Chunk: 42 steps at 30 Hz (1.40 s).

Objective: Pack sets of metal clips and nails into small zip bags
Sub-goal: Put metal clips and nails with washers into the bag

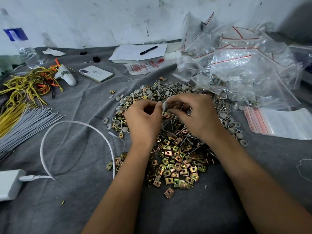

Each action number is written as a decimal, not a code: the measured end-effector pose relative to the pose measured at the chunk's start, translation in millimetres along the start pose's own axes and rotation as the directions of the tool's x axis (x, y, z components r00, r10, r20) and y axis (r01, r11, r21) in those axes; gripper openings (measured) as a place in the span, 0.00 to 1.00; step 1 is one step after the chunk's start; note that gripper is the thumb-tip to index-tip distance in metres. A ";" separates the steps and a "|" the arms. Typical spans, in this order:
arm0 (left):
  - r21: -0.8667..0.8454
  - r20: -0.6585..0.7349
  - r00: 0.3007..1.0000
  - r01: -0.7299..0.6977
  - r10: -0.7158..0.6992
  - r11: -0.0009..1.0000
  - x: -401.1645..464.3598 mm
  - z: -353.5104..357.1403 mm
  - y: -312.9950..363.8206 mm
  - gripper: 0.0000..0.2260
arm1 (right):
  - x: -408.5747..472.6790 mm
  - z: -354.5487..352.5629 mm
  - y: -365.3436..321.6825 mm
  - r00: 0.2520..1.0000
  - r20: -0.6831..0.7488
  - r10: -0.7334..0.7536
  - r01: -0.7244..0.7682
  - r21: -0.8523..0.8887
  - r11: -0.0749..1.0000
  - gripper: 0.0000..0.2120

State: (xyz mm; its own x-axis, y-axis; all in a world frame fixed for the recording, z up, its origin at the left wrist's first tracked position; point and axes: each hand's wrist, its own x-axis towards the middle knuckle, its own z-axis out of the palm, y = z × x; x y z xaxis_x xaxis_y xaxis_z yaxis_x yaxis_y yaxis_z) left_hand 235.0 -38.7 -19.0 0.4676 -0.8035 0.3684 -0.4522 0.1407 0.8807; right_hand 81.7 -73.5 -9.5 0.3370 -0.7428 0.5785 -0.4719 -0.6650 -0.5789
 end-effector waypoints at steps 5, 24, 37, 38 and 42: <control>-0.005 -0.003 1.000 0.010 -0.010 1.000 -0.7 0.6 -0.1 0.06 | 0.9 -1.6 6.9 0.973 -0.210 0.091 -0.108 -0.067 0.992 0.07; -0.014 -0.029 0.999 0.036 -0.036 0.999 0.5 1.1 -0.2 0.09 | 11.8 -1.4 26.8 0.929 0.168 0.331 -0.221 -0.466 0.857 0.15; -0.029 -0.019 0.999 0.035 -0.036 0.999 0.8 -0.6 -0.3 0.08 | 4.7 -5.2 21.9 0.963 0.085 0.255 -0.199 -0.411 0.890 0.09; -0.028 -0.018 0.999 0.033 -0.034 0.999 0.9 -1.1 -0.4 0.08 | 5.0 -6.4 21.3 0.970 0.030 0.241 -0.215 -0.353 0.911 0.08; -0.031 -0.012 0.999 0.038 -0.038 0.999 0.7 -1.1 -0.5 0.08 | 5.0 -10.3 15.3 0.959 -0.087 0.270 -0.275 -0.058 0.960 0.03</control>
State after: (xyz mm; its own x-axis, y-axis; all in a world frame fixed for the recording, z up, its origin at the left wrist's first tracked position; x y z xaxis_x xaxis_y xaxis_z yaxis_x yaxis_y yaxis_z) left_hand 236.4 -38.7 -18.8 0.4940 -0.8011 0.3380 -0.4101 0.1281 0.9030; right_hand 67.8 -86.6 -9.6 0.1251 -0.8849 0.4487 -0.5929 -0.4293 -0.6813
